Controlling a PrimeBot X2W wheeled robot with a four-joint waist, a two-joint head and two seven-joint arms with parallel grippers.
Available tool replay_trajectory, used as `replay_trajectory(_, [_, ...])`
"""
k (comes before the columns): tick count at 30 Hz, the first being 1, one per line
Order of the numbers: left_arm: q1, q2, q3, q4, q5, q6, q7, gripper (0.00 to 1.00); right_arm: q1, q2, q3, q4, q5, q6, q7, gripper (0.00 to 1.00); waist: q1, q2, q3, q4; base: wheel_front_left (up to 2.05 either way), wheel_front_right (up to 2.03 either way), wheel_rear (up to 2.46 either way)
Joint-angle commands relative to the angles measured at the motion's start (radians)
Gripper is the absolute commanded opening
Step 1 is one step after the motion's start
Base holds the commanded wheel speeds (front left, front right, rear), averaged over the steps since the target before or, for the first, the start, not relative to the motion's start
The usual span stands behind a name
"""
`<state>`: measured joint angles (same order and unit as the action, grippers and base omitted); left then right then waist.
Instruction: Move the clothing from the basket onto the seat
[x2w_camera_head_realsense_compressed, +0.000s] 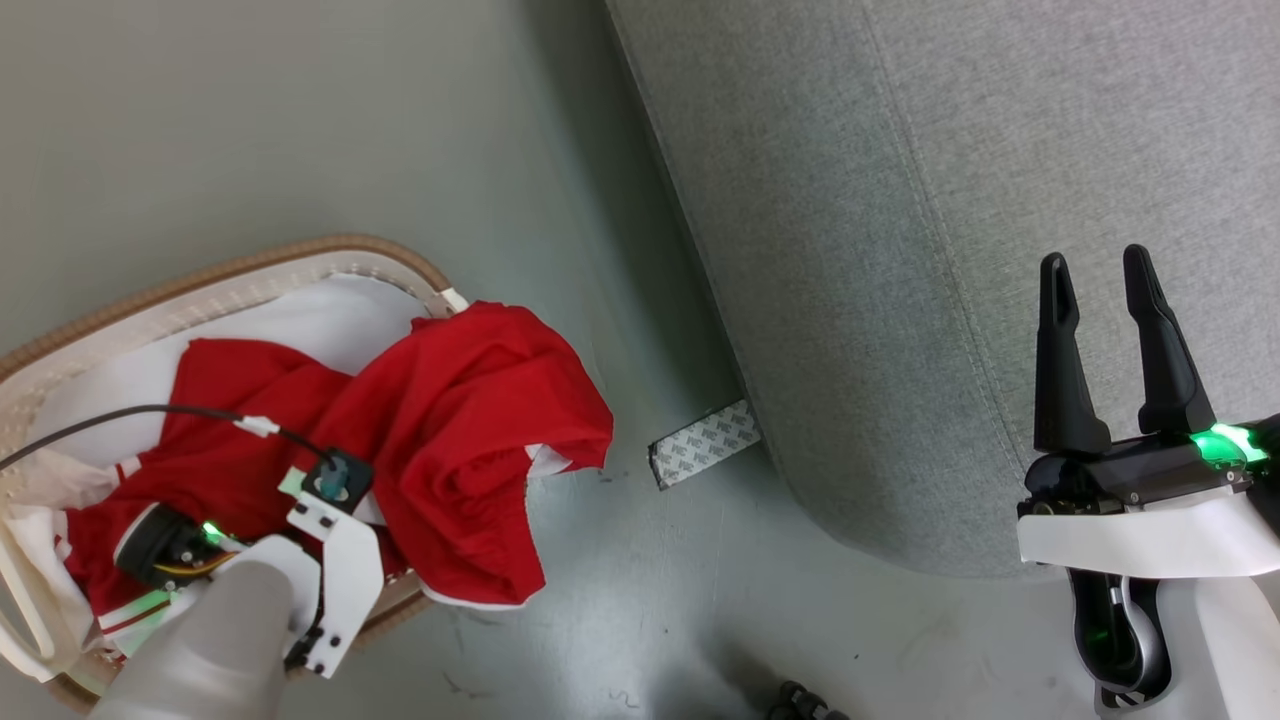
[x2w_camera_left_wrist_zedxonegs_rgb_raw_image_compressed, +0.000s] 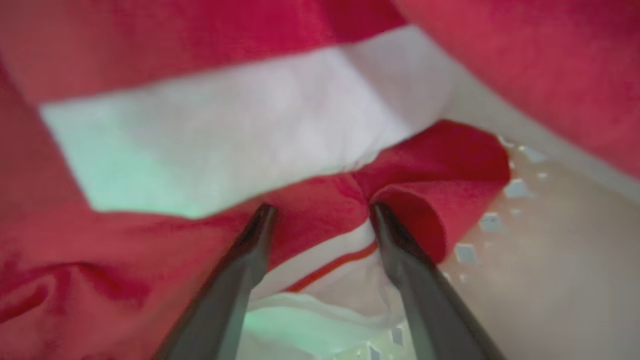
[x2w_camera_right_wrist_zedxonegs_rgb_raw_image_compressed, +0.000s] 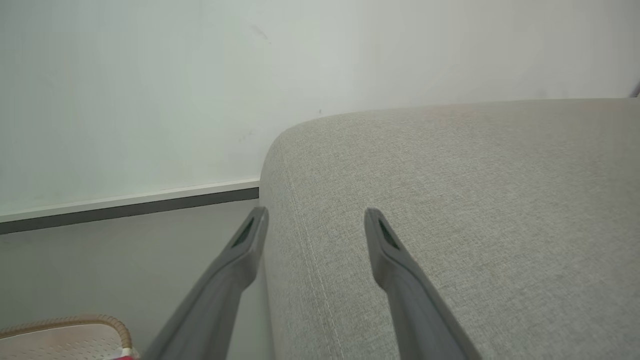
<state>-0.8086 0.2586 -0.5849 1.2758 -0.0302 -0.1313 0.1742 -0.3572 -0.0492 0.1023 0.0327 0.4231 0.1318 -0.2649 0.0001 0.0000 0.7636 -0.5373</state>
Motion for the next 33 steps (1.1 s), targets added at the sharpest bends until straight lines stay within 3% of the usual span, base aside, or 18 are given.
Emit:
replay_trajectory(1, [-0.011,0.012,-0.011,0.005,-0.018,0.002,0.018,1.00,0.004,-0.002,-0.004,-0.004,0.004,-0.002,0.001,1.00,-0.0001,0.0000,0.005,0.001,0.00,0.00,0.00])
replay_trajectory(18, [-0.074,0.071,-0.074,0.015,-0.013,0.018,0.024,1.00,0.002,-0.002,-0.003,-0.024,-0.004,-0.002,0.001,1.00,-0.0001,0.0000,0.061,0.020,0.02,0.02,0.02])
replay_trajectory(19, [-0.073,0.075,-0.076,0.016,-0.016,0.016,0.025,0.76,0.002,-0.002,-0.002,-0.025,-0.003,-0.002,0.001,1.00,-0.0001,0.0000,0.064,0.021,0.03,0.03,0.03])
replay_trajectory(21, [-0.072,0.078,-0.079,0.017,-0.020,0.014,0.011,0.04,-0.001,-0.002,-0.001,-0.025,-0.001,-0.002,0.001,1.00,-0.0001,0.0000,0.066,0.021,0.00,0.00,0.00])
replay_trajectory(22, [-0.071,0.076,-0.081,0.017,-0.022,0.012,0.007,0.00,-0.003,-0.002,0.000,-0.023,0.000,-0.002,0.001,1.00,-0.0001,0.0000,0.066,0.020,0.00,0.00,0.00])
replay_trajectory(30, [-0.038,0.077,-0.052,0.014,-0.080,0.015,-0.062,0.00,-0.038,-0.002,0.037,-0.002,0.002,-0.002,0.001,1.00,-0.0001,0.0000,0.015,0.005,0.00,0.00,0.00])
replay_trajectory(33, [-0.020,0.045,-0.037,0.013,-0.101,0.018,-0.098,0.00,-0.045,-0.003,0.037,0.010,-0.017,-0.002,0.001,1.00,-0.0001,0.0000,-0.037,0.020,0.00,0.00,0.00])
